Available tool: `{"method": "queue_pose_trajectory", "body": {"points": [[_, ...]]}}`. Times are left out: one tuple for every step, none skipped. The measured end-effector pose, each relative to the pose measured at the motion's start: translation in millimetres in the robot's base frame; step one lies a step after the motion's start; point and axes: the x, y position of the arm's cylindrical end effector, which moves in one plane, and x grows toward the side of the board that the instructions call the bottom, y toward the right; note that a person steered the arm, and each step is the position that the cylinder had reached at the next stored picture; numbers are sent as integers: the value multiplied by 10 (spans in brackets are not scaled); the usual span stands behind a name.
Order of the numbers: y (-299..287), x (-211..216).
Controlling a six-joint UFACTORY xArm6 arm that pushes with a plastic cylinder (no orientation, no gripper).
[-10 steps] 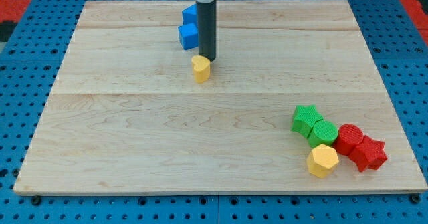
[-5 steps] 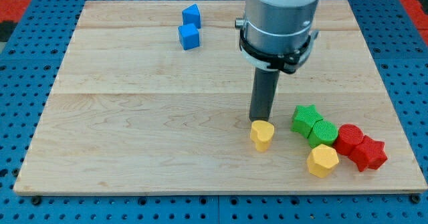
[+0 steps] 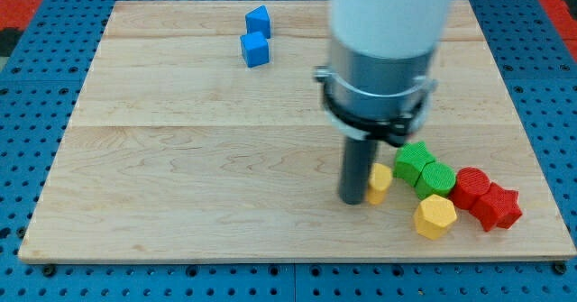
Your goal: Slide the heart to the bottom left of the green star
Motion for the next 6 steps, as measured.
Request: {"method": "queue_pose_trajectory", "body": {"points": [[-64, 0], [-680, -159], [-1380, -842], [-2002, -1536], [-2280, -2300], [-2423, -3001]]}}
